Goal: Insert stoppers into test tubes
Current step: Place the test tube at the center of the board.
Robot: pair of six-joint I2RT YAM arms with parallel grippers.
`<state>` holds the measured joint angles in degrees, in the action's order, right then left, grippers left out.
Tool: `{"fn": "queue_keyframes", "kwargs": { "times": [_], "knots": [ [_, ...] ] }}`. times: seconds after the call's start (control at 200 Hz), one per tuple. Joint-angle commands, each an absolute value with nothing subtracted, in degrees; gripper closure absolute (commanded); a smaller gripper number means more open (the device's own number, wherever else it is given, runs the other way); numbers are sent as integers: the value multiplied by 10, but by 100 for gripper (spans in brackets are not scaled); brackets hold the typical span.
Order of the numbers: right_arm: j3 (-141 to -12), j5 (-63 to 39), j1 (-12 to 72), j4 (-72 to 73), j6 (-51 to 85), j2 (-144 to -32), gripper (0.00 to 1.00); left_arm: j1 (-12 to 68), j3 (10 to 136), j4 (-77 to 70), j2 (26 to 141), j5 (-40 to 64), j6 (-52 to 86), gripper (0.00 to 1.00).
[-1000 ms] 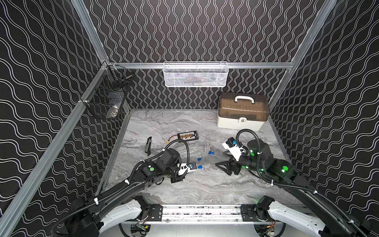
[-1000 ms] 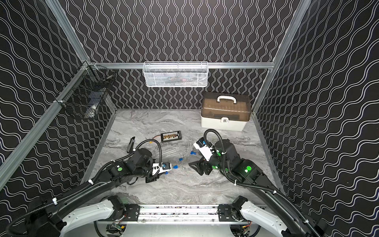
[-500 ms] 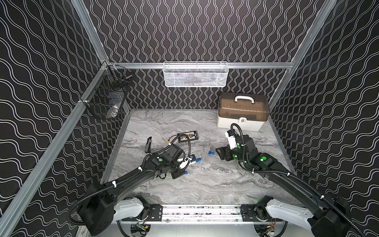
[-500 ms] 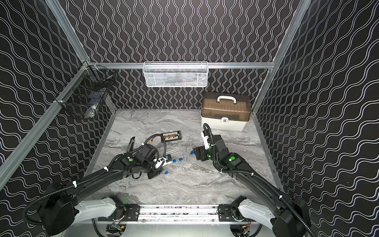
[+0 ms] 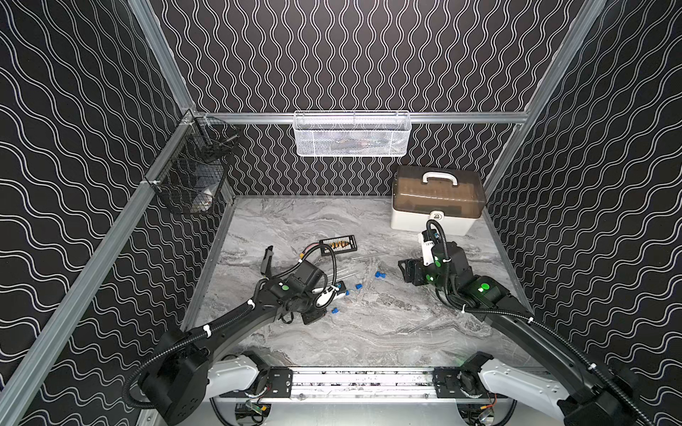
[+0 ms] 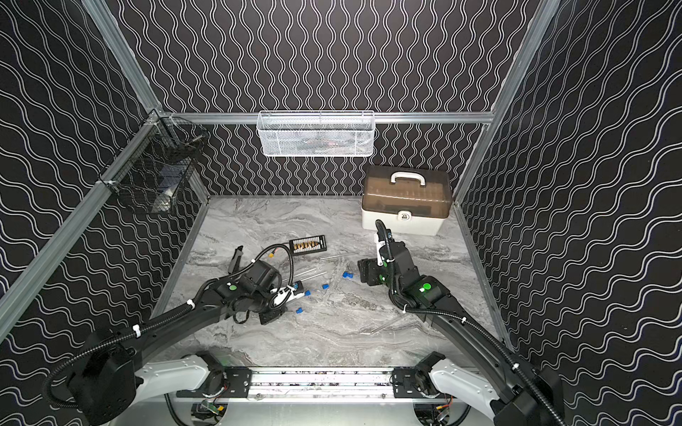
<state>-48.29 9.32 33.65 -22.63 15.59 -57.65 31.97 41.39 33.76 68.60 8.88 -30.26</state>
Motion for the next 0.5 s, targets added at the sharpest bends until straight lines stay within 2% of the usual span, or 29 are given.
{"fn": "queue_keyframes", "kwargs": {
  "times": [0.0,0.495],
  "knots": [
    [-465,109,337,-216,159,-562,21,313,425,363,681,76,-334,100],
    [-411,44,337,-164,146,-530,22,276,411,450,675,63,-374,100]
  ]
}}
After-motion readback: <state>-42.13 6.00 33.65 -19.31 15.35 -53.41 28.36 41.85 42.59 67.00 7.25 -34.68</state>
